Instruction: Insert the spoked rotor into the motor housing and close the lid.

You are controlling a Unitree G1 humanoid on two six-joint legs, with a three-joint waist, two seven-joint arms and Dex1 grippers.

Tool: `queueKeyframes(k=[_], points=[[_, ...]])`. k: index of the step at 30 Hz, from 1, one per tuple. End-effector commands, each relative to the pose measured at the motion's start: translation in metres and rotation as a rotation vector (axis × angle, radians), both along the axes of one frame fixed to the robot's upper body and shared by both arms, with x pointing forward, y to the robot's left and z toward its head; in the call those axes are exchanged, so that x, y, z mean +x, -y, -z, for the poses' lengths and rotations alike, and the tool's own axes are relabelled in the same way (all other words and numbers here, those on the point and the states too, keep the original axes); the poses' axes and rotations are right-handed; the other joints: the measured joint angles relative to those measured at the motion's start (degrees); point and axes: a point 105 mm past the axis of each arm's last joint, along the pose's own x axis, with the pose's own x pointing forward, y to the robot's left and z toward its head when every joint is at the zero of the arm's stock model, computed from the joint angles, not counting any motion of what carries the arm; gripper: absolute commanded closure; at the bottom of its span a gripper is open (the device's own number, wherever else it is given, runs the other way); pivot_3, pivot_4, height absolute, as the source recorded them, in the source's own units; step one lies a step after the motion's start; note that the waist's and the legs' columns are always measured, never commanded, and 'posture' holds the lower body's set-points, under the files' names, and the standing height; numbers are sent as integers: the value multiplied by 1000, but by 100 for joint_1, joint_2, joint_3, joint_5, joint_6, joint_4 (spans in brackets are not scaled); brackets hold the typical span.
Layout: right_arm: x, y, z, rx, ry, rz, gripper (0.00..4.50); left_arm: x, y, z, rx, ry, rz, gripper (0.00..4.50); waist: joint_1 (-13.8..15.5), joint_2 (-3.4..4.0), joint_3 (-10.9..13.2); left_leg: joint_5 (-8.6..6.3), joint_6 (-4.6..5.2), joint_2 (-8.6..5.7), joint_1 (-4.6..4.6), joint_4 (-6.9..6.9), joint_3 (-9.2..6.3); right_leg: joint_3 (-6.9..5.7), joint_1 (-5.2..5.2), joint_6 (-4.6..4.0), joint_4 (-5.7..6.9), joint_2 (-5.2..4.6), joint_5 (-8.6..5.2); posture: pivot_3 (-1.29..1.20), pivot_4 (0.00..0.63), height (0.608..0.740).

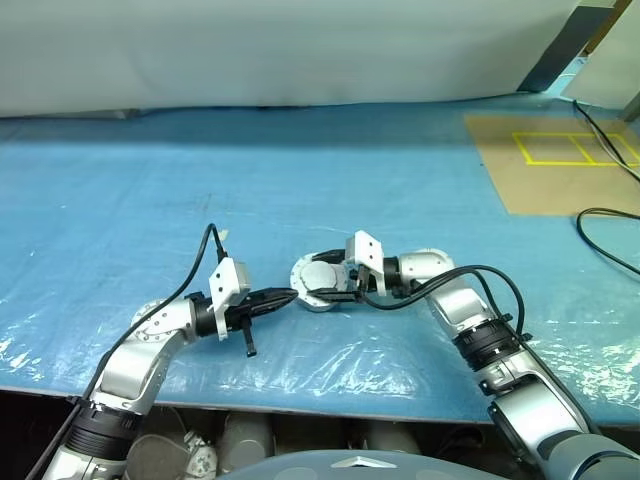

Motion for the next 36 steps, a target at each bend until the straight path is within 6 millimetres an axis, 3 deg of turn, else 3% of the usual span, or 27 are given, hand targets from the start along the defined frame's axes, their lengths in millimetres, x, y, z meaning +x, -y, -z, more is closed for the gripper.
queueKeyframes(k=[1,5,8,14,22,29,33,36], points=[[-2,31,63,-243,-100,105,1539,-1,4,-12,-15,51,8,4500,-18,0,0,0,0,0,2,0,0,0,5,2,0,0,-1,0,150,740],[-16,19,58,-124,-280,87,1539,1,4,-11,-17,53,-8,4500,-17,-1,-1,-1,0,0,26,-13,-1,0,31,41,1,-2,-24,0,150,740],[-16,21,66,-111,-345,118,1539,2,4,-8,-12,54,-14,4500,-12,-1,-3,-1,0,-2,47,-22,-1,1,32,42,1,-2,-24,0,150,740],[-21,27,80,-193,-326,84,1539,4,6,-9,-19,63,-21,4500,-47,-30,-66,-1,-2,-2,26,-27,0,0,34,3,-4,-1,-38,0,150,740],[-24,19,58,-195,-225,-8,1539,4,7,-13,-18,67,-21,4500,-1,-21,-72,-2,-2,-2,23,-33,0,-5,21,3,-9,-2,-45,0,150,740],[-17,14,72,-151,-310,66,1539,3,9,-15,-23,66,-24,4500,-78,-25,-75,-2,-3,4,0,-35,0,-8,10,1,-4,2,-49,0,150,740],[-23,17,99,-255,-303,74,1539,14,10,-14,-9,90,-63,4500,-112,-35,-97,-3,-3,6,41,-51,-1,-7,38,38,-3,5,-74,0,150,740],[-25,9,90,-190,-344,77,1539,27,14,-3,50,92,-90,4500,-122,-36,-108,-5,-4,4,86,-65,-4,-7,56,43,-5,4,-77,0,150,740]])
